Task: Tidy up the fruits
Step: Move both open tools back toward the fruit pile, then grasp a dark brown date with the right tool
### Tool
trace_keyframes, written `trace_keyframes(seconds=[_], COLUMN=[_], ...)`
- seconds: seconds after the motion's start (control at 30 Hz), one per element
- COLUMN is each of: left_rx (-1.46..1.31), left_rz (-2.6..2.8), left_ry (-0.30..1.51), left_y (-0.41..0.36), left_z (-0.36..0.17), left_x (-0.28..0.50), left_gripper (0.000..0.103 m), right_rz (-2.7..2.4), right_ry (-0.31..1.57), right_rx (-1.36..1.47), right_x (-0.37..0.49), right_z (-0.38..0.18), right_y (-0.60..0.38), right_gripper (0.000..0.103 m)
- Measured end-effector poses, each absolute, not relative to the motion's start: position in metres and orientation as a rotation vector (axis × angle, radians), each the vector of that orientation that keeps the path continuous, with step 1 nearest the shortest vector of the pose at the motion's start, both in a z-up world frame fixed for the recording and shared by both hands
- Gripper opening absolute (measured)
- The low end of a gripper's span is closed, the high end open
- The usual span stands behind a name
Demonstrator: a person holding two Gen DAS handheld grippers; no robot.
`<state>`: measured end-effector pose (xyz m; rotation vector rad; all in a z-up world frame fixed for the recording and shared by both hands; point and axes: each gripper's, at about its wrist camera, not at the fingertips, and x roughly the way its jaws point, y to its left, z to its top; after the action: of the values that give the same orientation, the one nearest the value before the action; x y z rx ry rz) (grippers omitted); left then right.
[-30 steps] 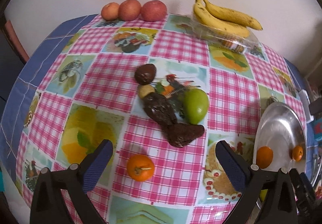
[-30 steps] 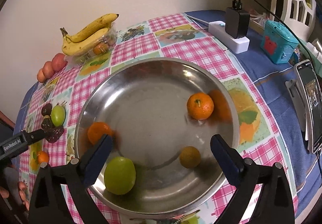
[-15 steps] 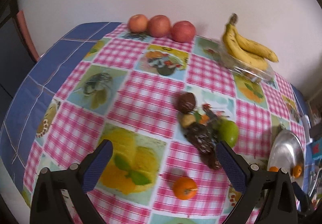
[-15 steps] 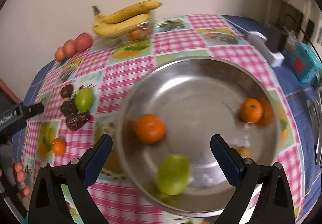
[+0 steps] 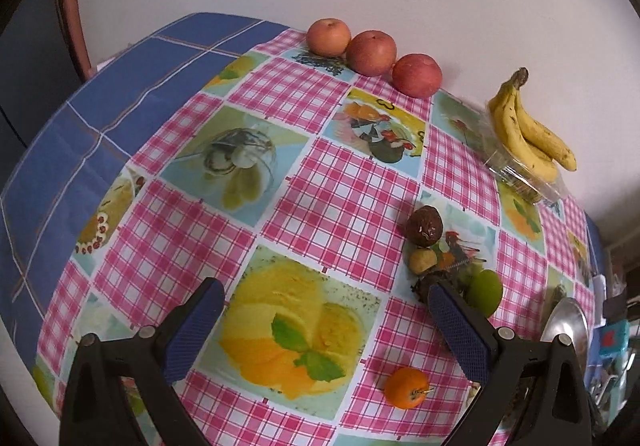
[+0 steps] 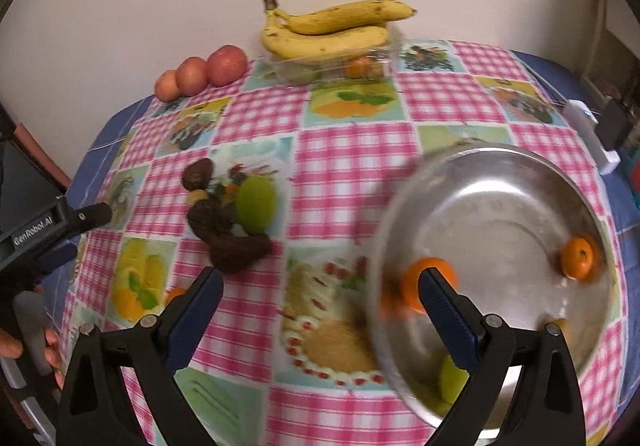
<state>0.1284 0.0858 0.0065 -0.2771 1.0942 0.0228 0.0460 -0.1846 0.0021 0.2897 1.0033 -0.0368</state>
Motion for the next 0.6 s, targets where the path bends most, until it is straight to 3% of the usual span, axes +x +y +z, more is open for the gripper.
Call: trace_keyframes(seconds=[0.6], left_rx=[-0.257], left_rz=[0.119], left_ry=[1.227], left_y=[0.099], left_z=[-0.057], left_x=[0.151], left_gripper=[0.103], right_rz=[0.105], right_ry=[1.093], right_rx=[0.251], right_x=[0.093], right_z=[-0.048], right_y=[-0.147], right_gripper=[0.096])
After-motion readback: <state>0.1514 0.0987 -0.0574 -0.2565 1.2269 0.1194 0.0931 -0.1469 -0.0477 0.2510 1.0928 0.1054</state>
